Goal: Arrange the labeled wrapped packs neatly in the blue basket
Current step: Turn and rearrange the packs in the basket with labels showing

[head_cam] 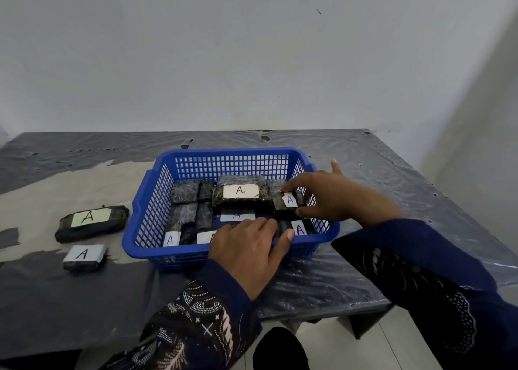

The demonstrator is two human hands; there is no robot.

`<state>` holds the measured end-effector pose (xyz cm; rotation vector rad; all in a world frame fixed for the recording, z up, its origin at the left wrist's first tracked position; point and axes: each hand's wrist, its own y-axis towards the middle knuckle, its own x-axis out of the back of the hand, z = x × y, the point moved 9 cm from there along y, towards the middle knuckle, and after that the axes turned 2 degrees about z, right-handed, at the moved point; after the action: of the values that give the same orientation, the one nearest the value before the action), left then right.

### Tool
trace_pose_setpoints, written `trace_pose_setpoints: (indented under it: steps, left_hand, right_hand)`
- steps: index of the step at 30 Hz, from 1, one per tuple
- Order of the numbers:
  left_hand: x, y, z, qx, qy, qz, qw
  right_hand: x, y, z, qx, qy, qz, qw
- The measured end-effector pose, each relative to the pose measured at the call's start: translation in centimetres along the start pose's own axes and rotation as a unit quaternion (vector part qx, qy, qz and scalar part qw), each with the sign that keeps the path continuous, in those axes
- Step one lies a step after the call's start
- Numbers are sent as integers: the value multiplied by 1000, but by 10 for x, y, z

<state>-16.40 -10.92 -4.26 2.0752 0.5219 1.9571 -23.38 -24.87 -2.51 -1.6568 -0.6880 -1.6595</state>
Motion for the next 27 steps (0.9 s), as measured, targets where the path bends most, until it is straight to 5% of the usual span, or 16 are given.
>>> trace_pose_setpoints:
  steps: [11,27]
  left_hand:
    - [0,1,-3,-10,23,-31,999]
    - [-2,1,-4,-13,31,-40,999]
  right_hand:
    - [-14,13,2,-19,-30,74,997]
    - [0,43,7,-39,-113,-75,990]
